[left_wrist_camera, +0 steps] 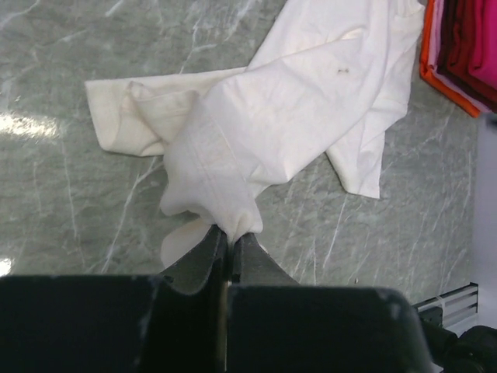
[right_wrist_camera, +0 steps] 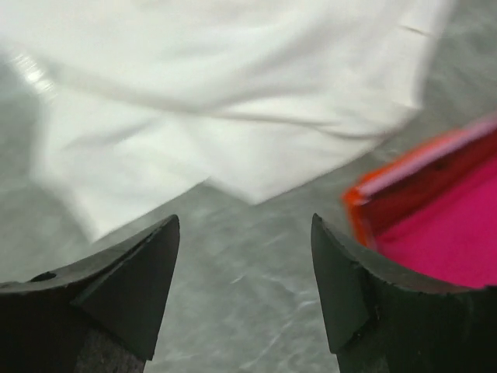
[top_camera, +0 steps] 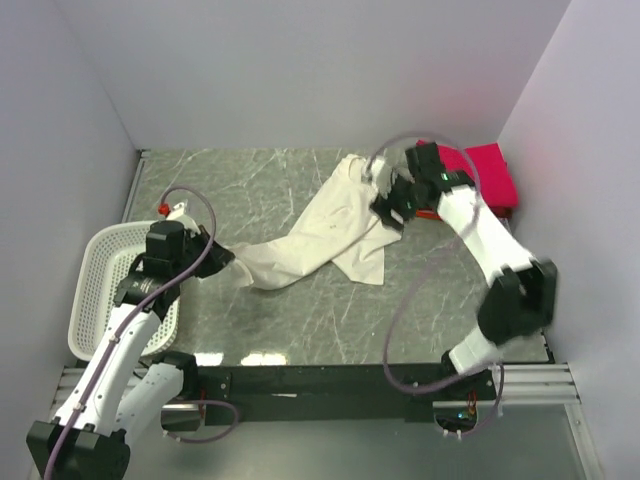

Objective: Fold and stack the t-shirts
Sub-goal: Flatten the tshirt out

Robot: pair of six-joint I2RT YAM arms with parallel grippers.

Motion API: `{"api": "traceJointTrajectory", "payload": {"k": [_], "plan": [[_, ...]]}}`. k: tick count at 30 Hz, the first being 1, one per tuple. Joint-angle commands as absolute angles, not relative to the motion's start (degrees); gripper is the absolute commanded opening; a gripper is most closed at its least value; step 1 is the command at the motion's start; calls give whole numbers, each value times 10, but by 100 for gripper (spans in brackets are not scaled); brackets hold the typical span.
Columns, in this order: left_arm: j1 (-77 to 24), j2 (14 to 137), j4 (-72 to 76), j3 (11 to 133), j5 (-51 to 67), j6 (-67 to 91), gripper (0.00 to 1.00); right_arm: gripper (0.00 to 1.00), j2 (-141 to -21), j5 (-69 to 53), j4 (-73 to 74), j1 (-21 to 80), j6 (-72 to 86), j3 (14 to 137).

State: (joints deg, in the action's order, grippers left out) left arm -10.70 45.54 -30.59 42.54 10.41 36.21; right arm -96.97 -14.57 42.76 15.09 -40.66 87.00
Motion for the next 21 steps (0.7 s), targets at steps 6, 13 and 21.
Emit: {"api": "traceJointTrajectory", "payload": {"k": [6, 13, 21], "plan": [[-105, 471, -227, 430, 130, 360, 0, 72, -790, -234, 356, 292, -571, 552], [-105, 452, -232, 416, 129, 359, 0, 70, -889, -127, 258, 325, -495, 555], [-105, 451, -228, 412, 128, 352, 0, 70, -959, -78, 228, 346, -469, 562]]}}
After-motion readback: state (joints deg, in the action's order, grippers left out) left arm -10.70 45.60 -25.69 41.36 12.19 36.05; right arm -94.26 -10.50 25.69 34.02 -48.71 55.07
